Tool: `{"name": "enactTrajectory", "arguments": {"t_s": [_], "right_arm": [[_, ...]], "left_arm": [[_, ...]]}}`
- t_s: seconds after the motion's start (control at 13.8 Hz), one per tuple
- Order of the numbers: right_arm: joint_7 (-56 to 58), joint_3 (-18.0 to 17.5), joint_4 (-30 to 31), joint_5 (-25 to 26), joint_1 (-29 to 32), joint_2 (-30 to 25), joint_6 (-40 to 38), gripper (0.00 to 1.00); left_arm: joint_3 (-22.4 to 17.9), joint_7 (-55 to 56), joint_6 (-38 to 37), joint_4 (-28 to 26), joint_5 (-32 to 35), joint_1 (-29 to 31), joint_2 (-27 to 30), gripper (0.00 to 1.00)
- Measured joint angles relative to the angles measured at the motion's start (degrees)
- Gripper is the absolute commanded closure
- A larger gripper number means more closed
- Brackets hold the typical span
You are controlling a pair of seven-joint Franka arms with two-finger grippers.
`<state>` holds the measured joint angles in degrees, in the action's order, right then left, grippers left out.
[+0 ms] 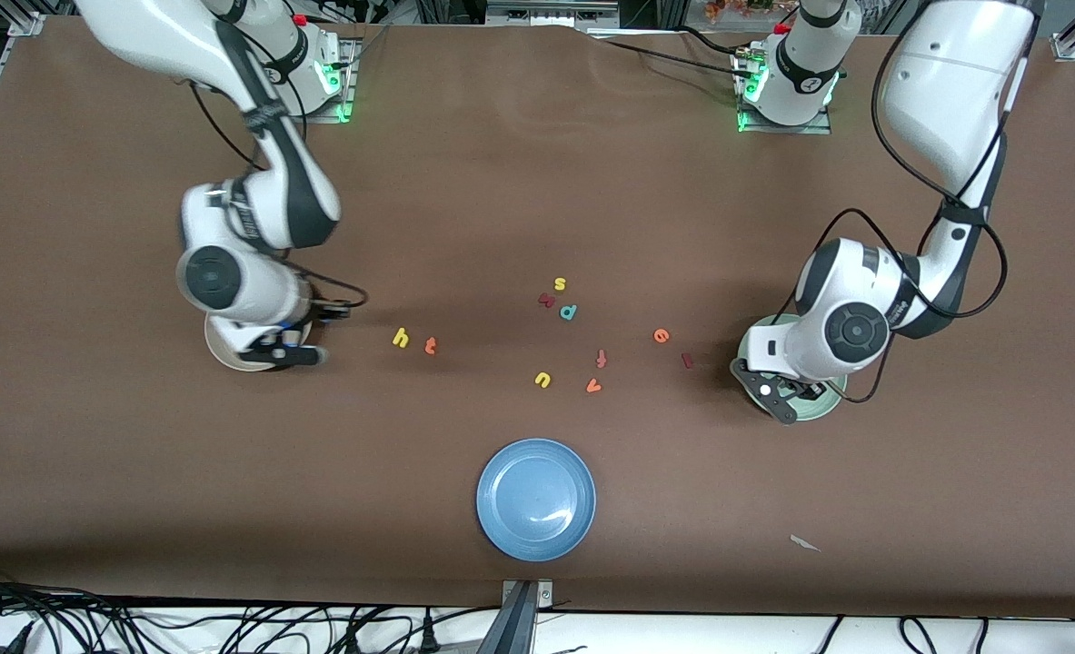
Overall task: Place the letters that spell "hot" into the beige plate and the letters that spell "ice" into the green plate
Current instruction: 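Drop the ring on the white plate while the left gripper drops c on green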
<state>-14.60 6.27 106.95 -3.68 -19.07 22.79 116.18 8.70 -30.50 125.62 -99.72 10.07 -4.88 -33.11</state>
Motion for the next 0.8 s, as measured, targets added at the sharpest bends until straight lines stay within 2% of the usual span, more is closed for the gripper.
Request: {"name": "enactTrajectory", "arguments": {"t_s": [0.15, 0.29, 0.44, 0.65, 0.73, 0.8], "right_arm": [[5.0, 4.9, -1.0, 0.0, 0.2, -1.0, -3.4, 0.89], [10.6, 9.2, -0.4, 0.0, 0.8, -0.2, -4.0, 0.89], [14.8, 10.8, 0.6, 0.0, 2.1, 1.8, -3.7, 0.89], [18.0, 10.8, 1.4, 0.0, 3.6, 5.7, -1.3, 0.85], [18.5, 10.8, 1.4, 0.0, 3.9, 6.9, -0.5, 0.79], [19.0, 10.8, 1.4, 0.0, 4.1, 7.7, 0.0, 0.53]], "left_arm": [[2.7, 3.4, -2.2, 0.6, 0.0, -0.3, 2.5, 0.0], [6.2, 12.9, -4.3, 0.6, 0.0, -0.4, 3.4, 0.0], [9.8, 26.2, -5.4, 0.2, 0.0, -0.7, 3.2, 0.0], [11.5, 40.0, -5.5, -0.5, 0.0, -1.6, 1.8, 0.0], [11.7, 44.1, -5.5, -0.6, 0.0, -2.0, 1.1, 0.0], [11.7, 48.7, -5.5, -0.6, 0.0, -2.9, 0.2, 0.0]]}}
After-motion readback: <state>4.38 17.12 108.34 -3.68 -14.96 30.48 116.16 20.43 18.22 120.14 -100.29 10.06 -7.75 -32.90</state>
